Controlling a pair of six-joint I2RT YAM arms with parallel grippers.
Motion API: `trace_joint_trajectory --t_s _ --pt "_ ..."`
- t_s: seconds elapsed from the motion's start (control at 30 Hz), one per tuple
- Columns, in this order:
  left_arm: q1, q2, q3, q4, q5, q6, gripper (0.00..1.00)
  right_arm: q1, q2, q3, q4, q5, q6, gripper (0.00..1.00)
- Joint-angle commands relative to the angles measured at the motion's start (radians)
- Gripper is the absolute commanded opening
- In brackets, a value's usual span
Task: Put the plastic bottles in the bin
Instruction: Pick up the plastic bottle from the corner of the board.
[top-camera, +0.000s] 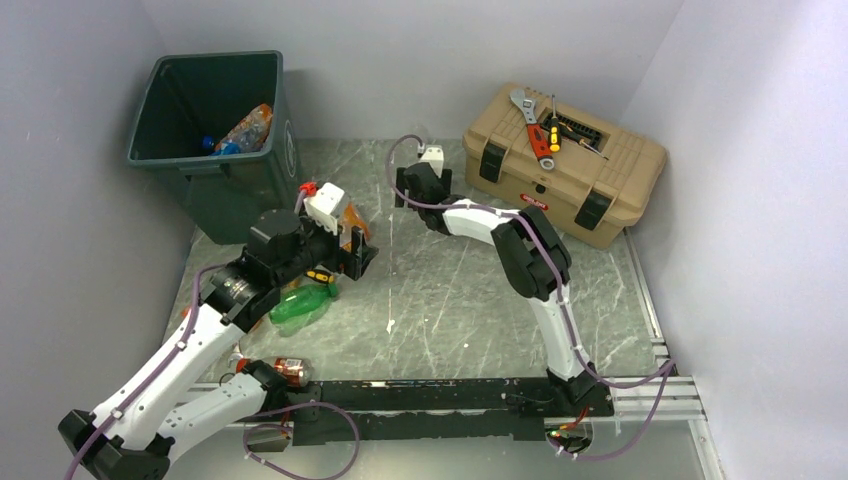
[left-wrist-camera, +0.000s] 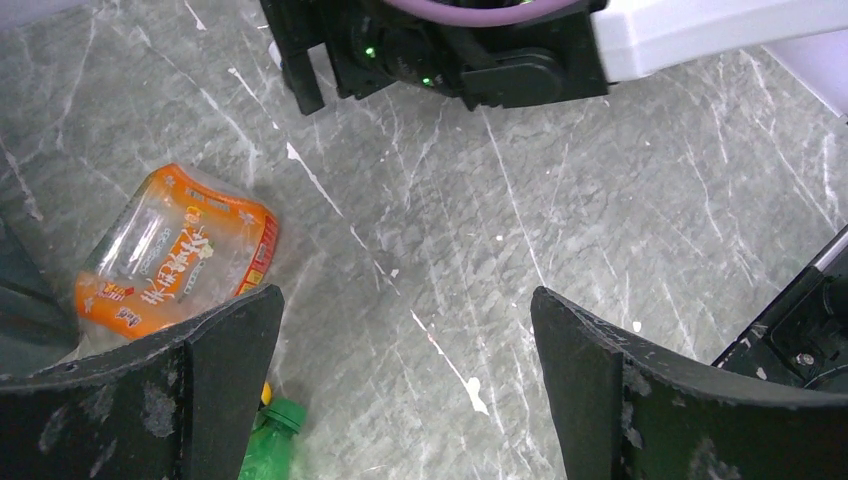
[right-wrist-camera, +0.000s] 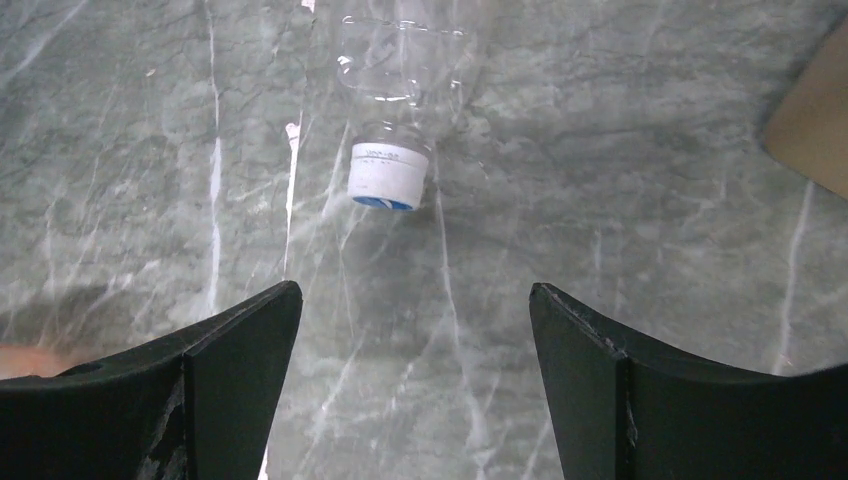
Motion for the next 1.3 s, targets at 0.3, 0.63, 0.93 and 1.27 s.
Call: trace_joint_trajectory --t_s 0.3,0.63,0.93,1.27 --pt "-0.003 -0.019 0.004 0.041 -0.002 -0.020 0.99 -0.024 0.189 0.292 -0.155 0.005 -0.009 0.77" --pt "-0.003 -0.033 0.002 0.037 -0.023 -0.015 1.00 -0.042 0.250 0.400 -0.212 -0.028 -0.004 0.57" --pt "-0.003 -0.036 0.002 0.034 -0.031 -0.013 0.99 -0.064 0.318 0.527 -0.322 -0.070 0.026 0.57" --pt "-0.003 -0.044 -0.007 0.045 -0.048 -0.007 0.99 -0.072 0.215 0.389 -0.230 -0.110 0.030 0.12"
